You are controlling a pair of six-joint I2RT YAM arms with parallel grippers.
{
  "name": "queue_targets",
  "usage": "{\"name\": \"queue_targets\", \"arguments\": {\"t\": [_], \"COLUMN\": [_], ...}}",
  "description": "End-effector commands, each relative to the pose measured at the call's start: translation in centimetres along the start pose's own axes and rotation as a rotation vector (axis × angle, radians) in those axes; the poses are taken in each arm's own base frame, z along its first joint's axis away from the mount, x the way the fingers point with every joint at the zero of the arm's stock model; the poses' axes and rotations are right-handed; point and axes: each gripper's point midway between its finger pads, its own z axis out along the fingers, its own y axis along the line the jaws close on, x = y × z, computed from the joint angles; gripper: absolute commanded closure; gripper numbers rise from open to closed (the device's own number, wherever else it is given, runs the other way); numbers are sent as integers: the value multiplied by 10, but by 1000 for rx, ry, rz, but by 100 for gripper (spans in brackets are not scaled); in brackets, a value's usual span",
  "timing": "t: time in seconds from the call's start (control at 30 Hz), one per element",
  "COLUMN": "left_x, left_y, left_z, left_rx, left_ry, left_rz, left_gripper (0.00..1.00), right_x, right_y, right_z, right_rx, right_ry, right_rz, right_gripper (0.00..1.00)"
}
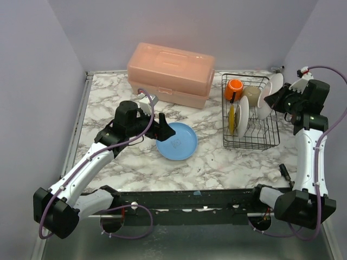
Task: Load the mixed dishes into the dish rack
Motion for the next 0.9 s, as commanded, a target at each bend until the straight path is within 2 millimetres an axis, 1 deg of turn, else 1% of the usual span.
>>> {"name": "queue_targets", "arguments": {"t": [0.0, 0.1, 0.27, 0.4, 0.6, 0.8, 0.87], "left_x": [-10, -9, -10, -10, -9, -10, -10], "left_y": [-9, -11, -13, -14, -16, -17, -17], "left_z": [-5, -4, -6, -7, -6, -7, -7], "left_rx": [14, 23, 31, 29, 39, 40, 40], "left_ry": [-24, -18, -27, -29, -24, -27, -27], "left_rz": [33, 34, 36, 37, 35, 39, 39], "left_gripper": [13, 13, 13, 14, 13, 13, 13], "right_x": [3, 8, 32, 38, 49, 66, 72], "right_y": [12, 9, 10, 22, 22, 13, 7], "right_z": [-3, -1, 2, 0, 1, 7, 10], "right_rx": [-106, -106, -152, -223, -238, -206, -167], "right_ry": [13, 30, 61, 67, 85, 139, 158], "right_rz": [-149, -170, -167, -152, -139, -133, -148], "right_gripper": [100, 100, 100, 100, 100, 100, 100]}}
